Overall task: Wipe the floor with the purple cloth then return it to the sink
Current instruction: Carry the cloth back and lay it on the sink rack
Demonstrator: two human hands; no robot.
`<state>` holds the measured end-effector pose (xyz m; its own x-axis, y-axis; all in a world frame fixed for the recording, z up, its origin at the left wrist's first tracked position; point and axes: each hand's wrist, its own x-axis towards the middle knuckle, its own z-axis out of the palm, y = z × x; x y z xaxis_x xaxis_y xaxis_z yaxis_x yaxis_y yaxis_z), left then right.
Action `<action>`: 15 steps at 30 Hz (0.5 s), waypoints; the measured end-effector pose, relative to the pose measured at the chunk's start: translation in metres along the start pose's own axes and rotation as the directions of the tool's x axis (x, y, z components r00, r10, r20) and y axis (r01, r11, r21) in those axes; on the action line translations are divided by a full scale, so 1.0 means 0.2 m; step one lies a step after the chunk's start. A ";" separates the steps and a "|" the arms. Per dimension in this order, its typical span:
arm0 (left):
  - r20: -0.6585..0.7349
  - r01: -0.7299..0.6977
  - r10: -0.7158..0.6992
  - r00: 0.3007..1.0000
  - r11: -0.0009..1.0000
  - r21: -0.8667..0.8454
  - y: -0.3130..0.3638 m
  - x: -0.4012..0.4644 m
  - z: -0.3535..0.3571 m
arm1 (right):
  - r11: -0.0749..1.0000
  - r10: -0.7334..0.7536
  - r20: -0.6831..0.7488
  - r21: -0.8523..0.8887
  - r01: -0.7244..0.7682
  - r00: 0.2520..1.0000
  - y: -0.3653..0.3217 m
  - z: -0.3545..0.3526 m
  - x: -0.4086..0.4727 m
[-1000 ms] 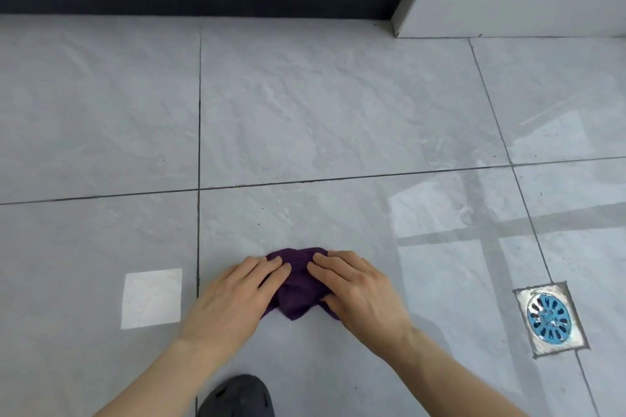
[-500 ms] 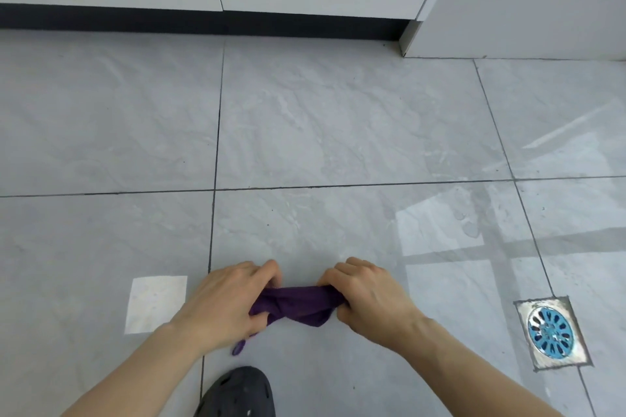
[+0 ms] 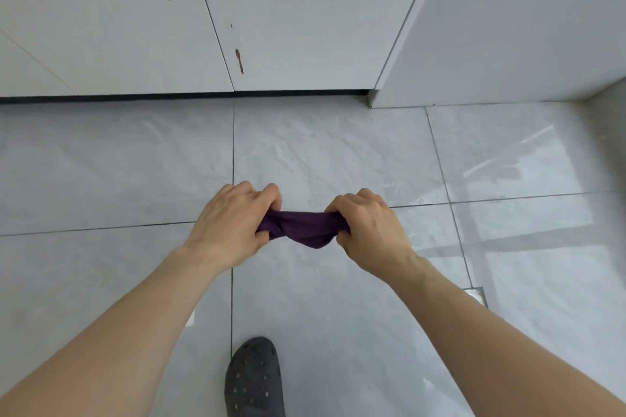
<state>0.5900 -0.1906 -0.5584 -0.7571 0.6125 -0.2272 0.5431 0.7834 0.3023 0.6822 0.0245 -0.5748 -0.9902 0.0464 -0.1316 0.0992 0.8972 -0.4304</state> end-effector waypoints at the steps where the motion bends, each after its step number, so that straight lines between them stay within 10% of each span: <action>1: 0.004 0.001 -0.001 1.000 1.000 -0.003 0.04 -0.03 -0.12 | 1.000 0.008 0.000 -0.005 -0.008 1.000 -0.06 -0.11 -0.02; 15: 0.013 0.045 -0.044 0.999 0.995 -0.093 1.00 -0.69 -2.41 | 0.996 0.048 -0.068 -0.075 -0.053 0.997 -1.08 -2.42 -0.60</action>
<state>0.6277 -0.1697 -0.0201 -0.7755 0.5785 -0.2529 0.4719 0.7972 0.3765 0.7321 0.0380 -0.0333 -0.9887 0.1186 -0.0914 0.1436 0.9240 -0.3544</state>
